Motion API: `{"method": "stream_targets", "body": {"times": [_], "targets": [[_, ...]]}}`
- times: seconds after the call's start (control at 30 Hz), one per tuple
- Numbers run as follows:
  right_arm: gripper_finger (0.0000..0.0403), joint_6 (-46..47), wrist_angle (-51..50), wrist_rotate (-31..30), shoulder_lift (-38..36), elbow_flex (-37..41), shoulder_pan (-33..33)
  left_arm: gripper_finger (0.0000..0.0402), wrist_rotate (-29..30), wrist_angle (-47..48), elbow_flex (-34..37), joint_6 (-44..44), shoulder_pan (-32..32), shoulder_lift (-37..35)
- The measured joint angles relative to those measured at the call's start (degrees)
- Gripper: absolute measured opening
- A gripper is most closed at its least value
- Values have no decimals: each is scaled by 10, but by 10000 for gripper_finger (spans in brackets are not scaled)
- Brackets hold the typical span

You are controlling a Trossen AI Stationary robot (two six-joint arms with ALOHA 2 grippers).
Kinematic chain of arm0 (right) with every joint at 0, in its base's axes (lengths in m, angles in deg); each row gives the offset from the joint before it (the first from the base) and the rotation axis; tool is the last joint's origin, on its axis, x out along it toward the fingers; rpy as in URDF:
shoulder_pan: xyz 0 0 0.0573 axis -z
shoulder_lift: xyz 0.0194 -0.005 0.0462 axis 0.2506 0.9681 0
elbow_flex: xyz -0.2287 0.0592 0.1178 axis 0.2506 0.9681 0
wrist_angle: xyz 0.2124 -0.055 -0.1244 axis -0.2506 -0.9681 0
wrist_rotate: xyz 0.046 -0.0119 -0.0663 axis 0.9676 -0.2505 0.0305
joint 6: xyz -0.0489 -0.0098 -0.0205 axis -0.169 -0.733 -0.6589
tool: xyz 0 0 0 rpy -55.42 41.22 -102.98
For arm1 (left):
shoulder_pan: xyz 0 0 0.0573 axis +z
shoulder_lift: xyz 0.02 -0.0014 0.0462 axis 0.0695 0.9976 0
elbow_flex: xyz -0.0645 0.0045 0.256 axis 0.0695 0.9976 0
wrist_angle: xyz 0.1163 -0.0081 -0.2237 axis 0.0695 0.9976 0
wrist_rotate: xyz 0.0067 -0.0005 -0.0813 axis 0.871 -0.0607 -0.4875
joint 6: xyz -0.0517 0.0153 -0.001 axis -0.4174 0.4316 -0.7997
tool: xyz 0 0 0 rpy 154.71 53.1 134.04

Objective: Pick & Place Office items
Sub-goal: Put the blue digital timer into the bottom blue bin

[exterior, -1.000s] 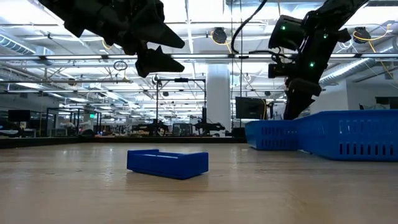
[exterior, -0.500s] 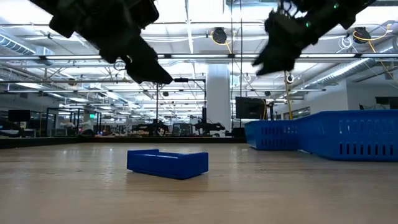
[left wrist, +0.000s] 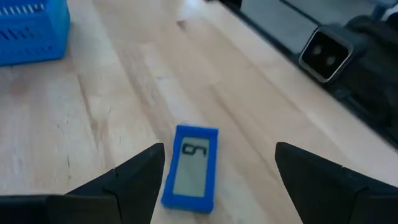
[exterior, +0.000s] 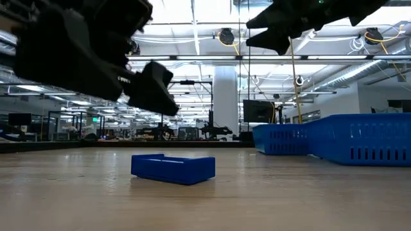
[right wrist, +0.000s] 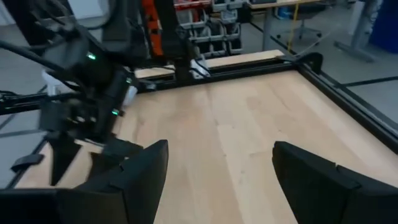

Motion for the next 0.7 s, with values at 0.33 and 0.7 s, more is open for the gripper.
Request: {"method": "stream_targets", "body": {"times": [0.33,0.7], "targets": [[271,0,37,-2,4,1,-35,310,7,-16,-3,10,18,79],[266,-11,31,-3,4,1,-41,257,37,-21,-16,23,18,104]]}}
